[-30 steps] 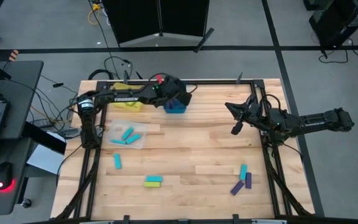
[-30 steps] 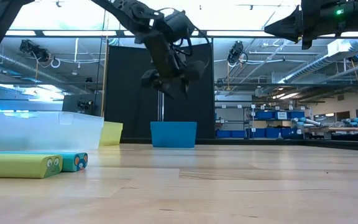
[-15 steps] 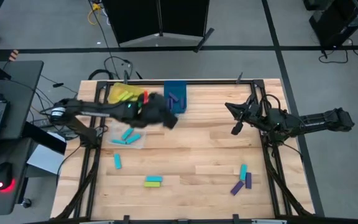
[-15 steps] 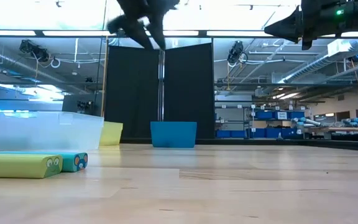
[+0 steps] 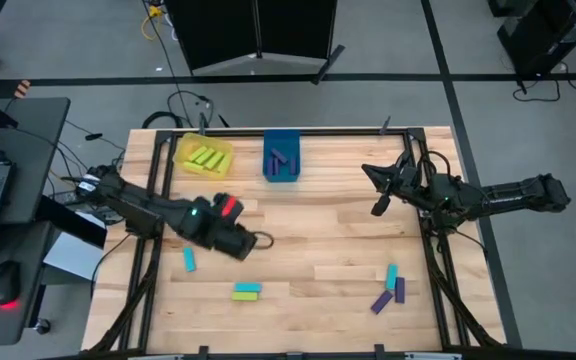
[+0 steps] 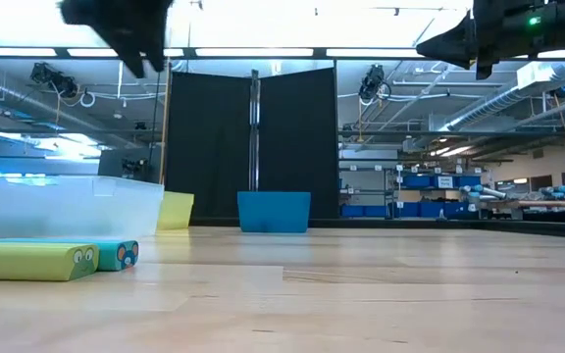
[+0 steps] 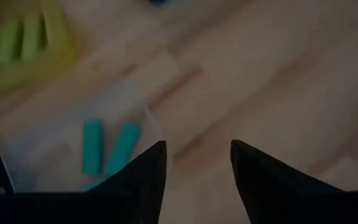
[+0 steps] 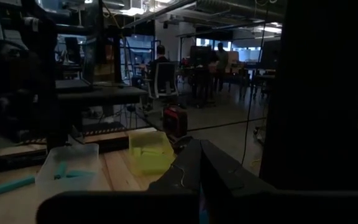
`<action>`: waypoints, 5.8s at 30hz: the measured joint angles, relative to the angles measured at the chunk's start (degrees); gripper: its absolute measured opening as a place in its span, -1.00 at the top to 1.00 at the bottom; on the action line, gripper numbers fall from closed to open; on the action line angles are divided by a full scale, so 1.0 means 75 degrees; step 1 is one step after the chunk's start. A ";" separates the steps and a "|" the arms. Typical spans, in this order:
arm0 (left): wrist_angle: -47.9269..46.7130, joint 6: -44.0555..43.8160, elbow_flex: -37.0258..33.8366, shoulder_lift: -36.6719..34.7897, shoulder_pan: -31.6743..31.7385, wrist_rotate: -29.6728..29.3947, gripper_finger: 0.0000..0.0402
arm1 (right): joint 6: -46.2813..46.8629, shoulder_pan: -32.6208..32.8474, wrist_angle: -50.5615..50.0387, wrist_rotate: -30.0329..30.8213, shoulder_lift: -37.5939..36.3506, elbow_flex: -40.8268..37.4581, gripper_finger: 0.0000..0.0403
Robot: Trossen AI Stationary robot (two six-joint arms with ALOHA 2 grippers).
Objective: Sort blocks
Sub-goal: Put the blue block into the white bin
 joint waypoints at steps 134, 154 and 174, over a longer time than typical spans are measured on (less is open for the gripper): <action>0.2673 0.3984 -0.1595 0.0003 -0.0914 -0.4035 0.07 | 1.7507 0.6284 -1.0438 -0.3131 0.8708 0.4510 0.40; 0.2774 0.3987 -0.1594 0.0003 -0.0914 -0.4035 0.07 | 1.7282 0.6357 -1.1912 -0.1873 0.8760 0.5308 0.40; 0.3078 0.5951 -0.0243 -0.0006 -0.0955 -0.4762 0.07 | 1.2676 0.4875 -0.8912 0.3367 0.8740 0.6204 0.40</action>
